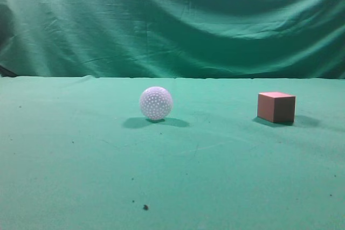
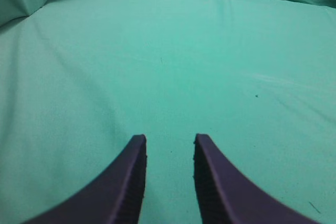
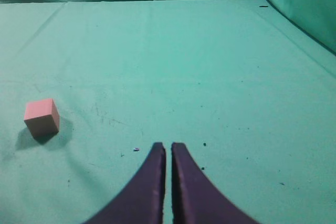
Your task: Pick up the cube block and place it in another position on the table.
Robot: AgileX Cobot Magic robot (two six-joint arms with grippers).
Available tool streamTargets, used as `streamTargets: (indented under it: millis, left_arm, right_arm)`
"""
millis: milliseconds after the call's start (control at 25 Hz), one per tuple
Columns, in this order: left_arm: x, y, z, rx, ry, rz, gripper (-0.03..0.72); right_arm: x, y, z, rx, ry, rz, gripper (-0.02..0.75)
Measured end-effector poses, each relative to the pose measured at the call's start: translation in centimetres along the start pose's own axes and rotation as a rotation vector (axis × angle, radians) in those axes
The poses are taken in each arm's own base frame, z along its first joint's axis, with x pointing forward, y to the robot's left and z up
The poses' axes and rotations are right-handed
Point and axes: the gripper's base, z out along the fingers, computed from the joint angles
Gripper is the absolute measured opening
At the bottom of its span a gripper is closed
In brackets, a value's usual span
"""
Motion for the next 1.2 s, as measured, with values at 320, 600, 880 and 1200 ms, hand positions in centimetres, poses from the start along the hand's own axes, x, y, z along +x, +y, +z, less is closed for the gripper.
streamTargets:
  millis: [320,600,880,1200]
  left_arm:
    - [0.00,0.00,0.00,0.000,0.000,0.000,0.262]
    - [0.00,0.00,0.00,0.000,0.000,0.000,0.262]
    - [0.00,0.00,0.00,0.000,0.000,0.000,0.262]
    - [0.00,0.00,0.00,0.000,0.000,0.000,0.262]
  right_arm:
    - [0.00,0.00,0.00,0.000,0.000,0.000,0.000]
    - [0.00,0.00,0.00,0.000,0.000,0.000,0.000]
    - [0.00,0.00,0.00,0.000,0.000,0.000,0.000]
    - [0.00,0.00,0.00,0.000,0.000,-0.009,0.000]
